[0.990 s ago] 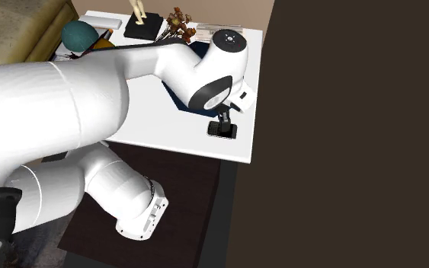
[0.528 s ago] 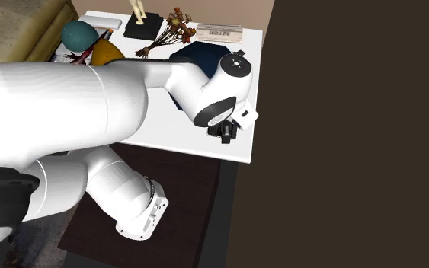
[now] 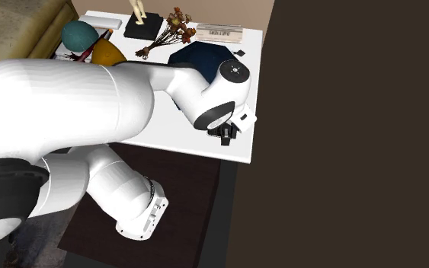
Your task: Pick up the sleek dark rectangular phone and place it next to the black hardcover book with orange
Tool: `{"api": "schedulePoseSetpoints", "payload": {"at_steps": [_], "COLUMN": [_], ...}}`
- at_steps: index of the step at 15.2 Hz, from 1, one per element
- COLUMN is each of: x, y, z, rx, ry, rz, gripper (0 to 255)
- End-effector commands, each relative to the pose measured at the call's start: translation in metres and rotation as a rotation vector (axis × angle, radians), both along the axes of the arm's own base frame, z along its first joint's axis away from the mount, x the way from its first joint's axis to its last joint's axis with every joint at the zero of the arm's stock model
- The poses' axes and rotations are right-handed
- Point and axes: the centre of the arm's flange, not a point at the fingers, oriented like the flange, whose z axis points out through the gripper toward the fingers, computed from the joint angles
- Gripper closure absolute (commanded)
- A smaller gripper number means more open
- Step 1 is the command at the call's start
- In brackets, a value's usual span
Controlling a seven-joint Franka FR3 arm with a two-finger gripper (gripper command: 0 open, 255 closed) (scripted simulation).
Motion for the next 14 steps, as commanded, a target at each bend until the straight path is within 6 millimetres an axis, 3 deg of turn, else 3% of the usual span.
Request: {"api": "schedulePoseSetpoints", "payload": {"at_steps": [1,3,4,14], "x": [0.0001,0.0,0.0,0.0], "y": [0.0001,0.0,0.0,0.0001], "z": [-0.0002,-0.0001,-0.0001,0.0051], "rx": [0.0,0.0,0.0,0.0], "ry": [0.0,0.0,0.0,0.0], "rz": [0.0,0.0,0.0,0.0], "gripper": [0,0,255,255]}}
